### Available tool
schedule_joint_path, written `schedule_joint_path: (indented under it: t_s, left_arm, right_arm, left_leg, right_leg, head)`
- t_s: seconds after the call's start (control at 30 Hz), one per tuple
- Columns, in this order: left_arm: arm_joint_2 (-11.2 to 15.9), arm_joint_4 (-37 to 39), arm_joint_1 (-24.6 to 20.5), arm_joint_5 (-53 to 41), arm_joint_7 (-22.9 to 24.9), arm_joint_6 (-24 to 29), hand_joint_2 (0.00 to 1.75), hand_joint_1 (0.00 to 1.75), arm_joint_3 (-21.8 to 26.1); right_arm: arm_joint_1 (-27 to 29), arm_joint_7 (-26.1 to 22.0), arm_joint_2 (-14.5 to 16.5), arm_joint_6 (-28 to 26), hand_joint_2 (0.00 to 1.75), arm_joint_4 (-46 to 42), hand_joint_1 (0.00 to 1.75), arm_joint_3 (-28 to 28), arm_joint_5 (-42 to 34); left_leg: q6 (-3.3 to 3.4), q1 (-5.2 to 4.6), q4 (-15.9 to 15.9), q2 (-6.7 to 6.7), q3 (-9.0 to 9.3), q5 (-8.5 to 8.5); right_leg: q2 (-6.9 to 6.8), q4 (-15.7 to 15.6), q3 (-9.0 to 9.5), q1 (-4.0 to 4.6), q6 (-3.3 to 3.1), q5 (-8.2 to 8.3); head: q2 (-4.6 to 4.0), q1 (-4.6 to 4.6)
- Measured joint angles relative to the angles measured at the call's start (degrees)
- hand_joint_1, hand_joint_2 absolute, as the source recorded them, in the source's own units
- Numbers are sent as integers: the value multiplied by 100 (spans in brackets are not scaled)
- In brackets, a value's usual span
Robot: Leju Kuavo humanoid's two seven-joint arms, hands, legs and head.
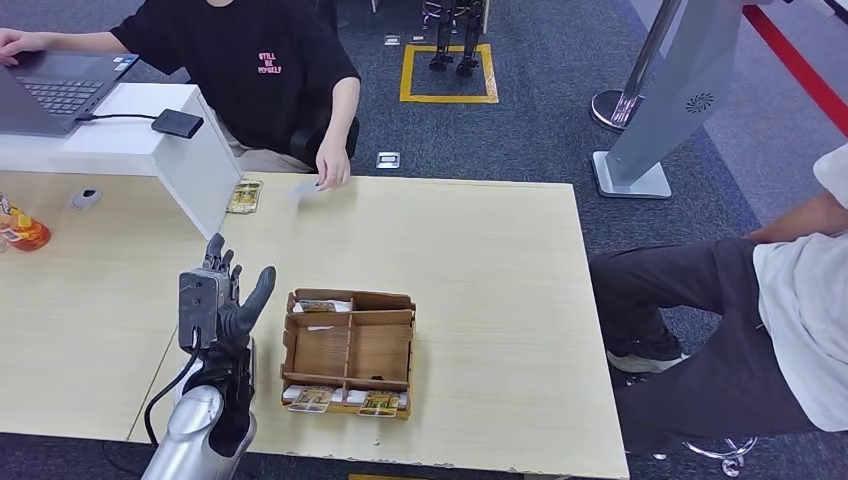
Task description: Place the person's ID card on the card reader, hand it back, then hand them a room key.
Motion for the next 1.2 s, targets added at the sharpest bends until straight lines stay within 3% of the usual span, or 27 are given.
schedule_joint_path:
  t_s: [0.27, 0.7, 0.83, 0.93, 1.1, 1.17, 1.2]
  left_arm:
    - [118, -1163, 814, 1000, -171, -569, 0, 0, -274]
    - [163, -2079, 1464, 2043, -352, -1666, 0, 0, -678]
    - [272, -2096, 1683, 1588, -485, -1863, 175, 0, -769]
    - [375, -2099, 1814, 823, -698, -1572, 175, 0, -851]
    - [580, -2100, 1921, -1229, -1042, -336, 175, 3, -1020]
    - [646, -2100, 1928, -1992, -1104, 99, 175, 21, -1111]
    - [681, -2100, 1929, -2357, -1115, 301, 175, 45, -1161]
  right_arm:
    - [47, -18, 19, -25, 0, -19, 0, -151, -2]
    - [67, -41, 85, 37, 0, -95, 0, -336, 33]
    - [74, -58, 96, 54, 0, -109, 0, -411, 31]
    - [81, -68, 106, 60, 0, -130, 0, -475, 16]
    - [114, -69, 157, 82, 0, -187, 0, -624, -28]
    - [128, -80, 185, 98, 0, -220, 0, -685, -37]
    - [133, -89, 199, 108, 0, -237, 0, -713, -37]
  left_leg:
    - [0, 0, 0, -1, 1, 0]
    - [0, 0, 0, -2, 2, 0]
    - [0, 1, 0, -2, 2, 0]
    - [0, 1, -1, -2, 2, 0]
    - [0, 1, -1, -3, 2, 0]
    - [0, 1, -1, -2, 3, 0]
    - [0, 1, -1, -2, 3, 0]
  right_leg:
    - [-3, 0, 1, 0, 0, 0]
    - [-4, 0, 2, 0, 0, 0]
    - [-4, 0, 1, 1, -1, 0]
    - [-4, 0, 1, 1, -1, -1]
    - [-5, 0, 2, 1, -1, -1]
    - [-5, 0, 2, 1, -1, -1]
    - [-5, 0, 2, 1, -1, -1]
  head:
    - [0, -1]
    - [0, -1]
    - [0, -1]
    - [0, 0]
    - [0, 0]
    - [0, 0]
    - [0, 0]
